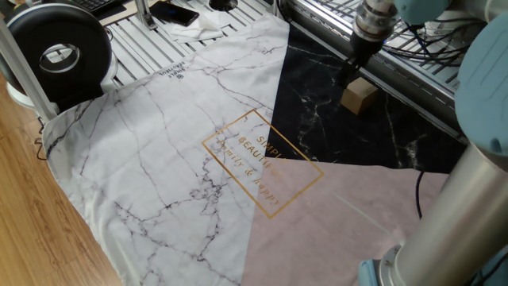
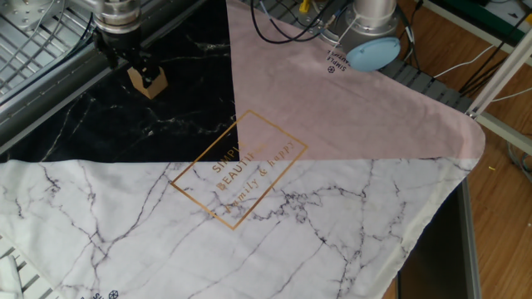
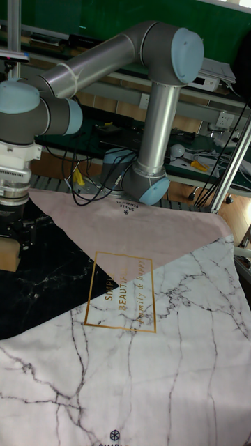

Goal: Pick up the small block on the left and move it to the right

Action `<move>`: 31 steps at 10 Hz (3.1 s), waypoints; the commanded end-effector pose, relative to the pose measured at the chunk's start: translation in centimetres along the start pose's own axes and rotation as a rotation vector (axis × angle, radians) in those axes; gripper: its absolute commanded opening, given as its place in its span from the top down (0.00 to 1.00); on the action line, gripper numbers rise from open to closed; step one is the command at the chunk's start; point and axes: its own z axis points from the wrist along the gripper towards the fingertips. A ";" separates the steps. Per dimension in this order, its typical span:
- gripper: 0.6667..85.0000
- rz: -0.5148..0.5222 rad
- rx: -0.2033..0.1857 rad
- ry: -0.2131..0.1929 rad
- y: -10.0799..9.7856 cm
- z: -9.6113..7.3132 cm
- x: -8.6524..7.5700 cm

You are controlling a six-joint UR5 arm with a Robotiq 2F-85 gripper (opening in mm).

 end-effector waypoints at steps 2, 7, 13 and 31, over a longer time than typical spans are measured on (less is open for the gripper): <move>0.00 0.041 -0.016 -0.011 1.0 0.4 0.5; 0.15 0.022 -0.070 -0.021 1.2 1.2 1.0; 1.00 0.086 -0.113 0.119 1.6 -0.9 3.1; 1.00 -0.066 -0.061 0.041 20.9 -8.2 -4.1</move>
